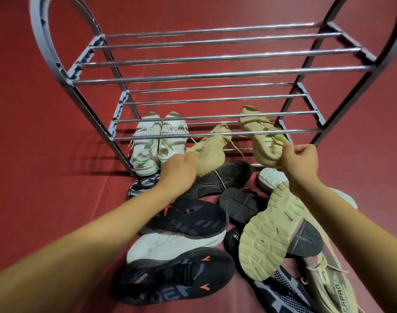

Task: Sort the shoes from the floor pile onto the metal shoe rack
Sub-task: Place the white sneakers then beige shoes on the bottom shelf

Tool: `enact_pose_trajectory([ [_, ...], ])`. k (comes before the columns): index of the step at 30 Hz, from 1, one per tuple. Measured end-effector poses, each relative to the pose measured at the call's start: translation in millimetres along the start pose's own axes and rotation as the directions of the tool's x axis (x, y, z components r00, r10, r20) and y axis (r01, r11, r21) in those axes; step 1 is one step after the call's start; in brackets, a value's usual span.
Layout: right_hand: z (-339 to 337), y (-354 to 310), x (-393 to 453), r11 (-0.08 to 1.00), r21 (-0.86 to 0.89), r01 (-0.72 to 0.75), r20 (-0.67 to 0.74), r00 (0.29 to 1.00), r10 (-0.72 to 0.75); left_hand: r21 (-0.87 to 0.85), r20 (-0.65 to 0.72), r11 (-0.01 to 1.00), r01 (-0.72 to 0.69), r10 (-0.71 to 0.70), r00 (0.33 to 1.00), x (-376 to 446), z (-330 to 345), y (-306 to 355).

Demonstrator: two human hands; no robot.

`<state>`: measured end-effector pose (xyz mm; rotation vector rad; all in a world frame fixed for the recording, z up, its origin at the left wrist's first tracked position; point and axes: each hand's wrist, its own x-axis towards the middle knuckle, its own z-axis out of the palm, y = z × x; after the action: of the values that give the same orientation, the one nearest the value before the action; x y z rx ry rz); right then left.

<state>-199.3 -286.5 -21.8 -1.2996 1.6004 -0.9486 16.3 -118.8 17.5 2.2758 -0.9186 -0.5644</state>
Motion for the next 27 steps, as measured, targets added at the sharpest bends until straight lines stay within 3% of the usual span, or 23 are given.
enact_pose_trajectory([
  [3, -7.9, 0.5, 6.2, 0.999, 0.023, -0.026, 0.027, 0.999, 0.025, -0.296, 0.095, 0.945, 0.139, -0.116, 0.989, -4.2, -27.9, -14.8],
  [6, 1.1, 1.7, -6.7, 0.995, 0.082, -0.061, 0.112, 0.992, 0.051, -0.361, 0.122, 0.919, 0.16, -0.124, 0.985, -16.3, -40.3, -27.8],
  [9, 23.1, 0.8, -15.5, 0.991, 0.118, -0.068, 0.184, 0.982, 0.045, -0.214, -0.001, 0.977, 0.021, -0.021, 1.0, -20.4, -36.0, -39.1],
  [12, 39.7, 6.0, -8.9, 0.992, 0.12, -0.049, 0.164, 0.986, 0.028, -0.077, -0.044, 0.995, -0.066, 0.063, 0.997, -18.0, -26.8, -37.1],
  [18, 60.9, -10.8, -18.3, 0.998, 0.0, 0.071, 0.136, 0.988, -0.07, 0.074, -0.15, 0.996, -0.042, 0.053, 0.987, 13.0, 17.1, -15.3],
  [21, 79.3, -7.8, -14.2, 0.994, -0.089, 0.063, 0.144, 0.988, -0.05, 0.122, -0.174, 0.992, 0.019, 0.002, 0.985, 32.6, 36.9, 1.7],
  [27, 109.9, -13.7, -12.1, 0.995, 0.097, -0.023, 0.165, 0.986, 0.006, 0.2, -0.169, 0.975, 0.097, -0.063, 0.984, 63.4, 45.5, 9.8],
])
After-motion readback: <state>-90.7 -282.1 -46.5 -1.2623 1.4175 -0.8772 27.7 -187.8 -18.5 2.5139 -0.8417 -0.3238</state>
